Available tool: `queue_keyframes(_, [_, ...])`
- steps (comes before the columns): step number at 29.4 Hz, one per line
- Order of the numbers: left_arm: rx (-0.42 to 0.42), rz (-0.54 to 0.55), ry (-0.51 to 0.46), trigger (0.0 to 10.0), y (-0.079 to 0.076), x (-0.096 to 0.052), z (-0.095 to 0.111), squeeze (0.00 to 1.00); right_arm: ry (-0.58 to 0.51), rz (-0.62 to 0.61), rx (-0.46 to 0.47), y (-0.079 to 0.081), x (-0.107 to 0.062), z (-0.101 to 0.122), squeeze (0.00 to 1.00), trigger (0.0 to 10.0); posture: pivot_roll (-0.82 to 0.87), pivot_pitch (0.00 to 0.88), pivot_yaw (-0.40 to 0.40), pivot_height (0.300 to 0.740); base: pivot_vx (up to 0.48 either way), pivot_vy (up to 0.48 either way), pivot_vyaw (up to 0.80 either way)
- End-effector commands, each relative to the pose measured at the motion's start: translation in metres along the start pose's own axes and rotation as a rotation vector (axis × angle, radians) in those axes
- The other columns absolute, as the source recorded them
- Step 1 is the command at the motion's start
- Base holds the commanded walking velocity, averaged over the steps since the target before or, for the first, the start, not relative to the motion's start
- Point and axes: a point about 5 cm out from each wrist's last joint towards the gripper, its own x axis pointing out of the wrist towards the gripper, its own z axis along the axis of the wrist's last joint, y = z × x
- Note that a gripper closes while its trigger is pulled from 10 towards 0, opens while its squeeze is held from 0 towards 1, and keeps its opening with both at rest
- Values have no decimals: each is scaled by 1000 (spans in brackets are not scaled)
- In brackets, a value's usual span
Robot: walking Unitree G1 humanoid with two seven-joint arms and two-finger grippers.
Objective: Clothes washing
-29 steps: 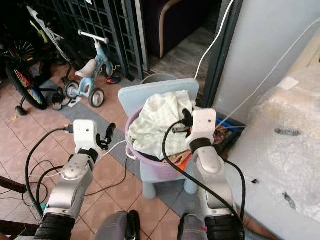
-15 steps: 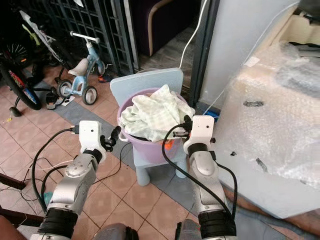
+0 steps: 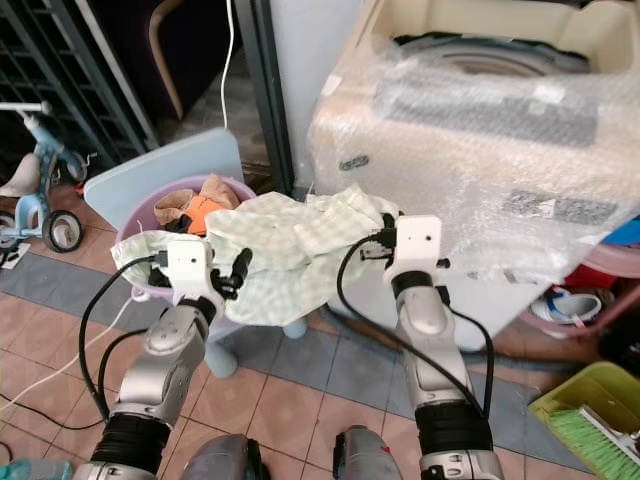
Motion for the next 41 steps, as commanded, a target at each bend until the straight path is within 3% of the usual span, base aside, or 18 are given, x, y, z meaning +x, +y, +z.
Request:
queue_keyframes(1, [9, 17, 8, 10000, 5, -1, -2, 0, -15, 12, 6, 7, 1, 3, 0, 10000, -47, 79, 87, 740, 0, -319, -800])
queue_keyframes(10, [10, 34, -1, 10000, 7, -1, -2, 0, -20, 16, 6, 9, 1, 1, 0, 10000, -43, 76, 89, 740, 0, -96, -685])
queue_keyframes(15, [8, 86, -15, 10000, 13, -1, 0, 0, -23, 26, 2, 10, 3, 0, 0, 10000, -37, 70, 90, 740, 0, 0, 0])
queue_keyframes(23, [24, 72, -67, 10000, 15, -1, 7, 0, -35, 31, -6, 10, 6, 3, 0, 10000, -37, 61, 85, 740, 0, 0, 0])
queue_keyframes(32, [18, 73, -92, 10000, 19, 0, 13, 0, -118, 27, -43, 10, 13, 22, 0, 10000, -50, 44, 90, 740, 284, 0, 0])
queue_keyframes(41, [1, 43, -111, 10000, 8, 2, 14, 0, -194, 58, -61, 16, 26, 42, 0, 10000, -54, 39, 77, 740, 383, 284, 0])
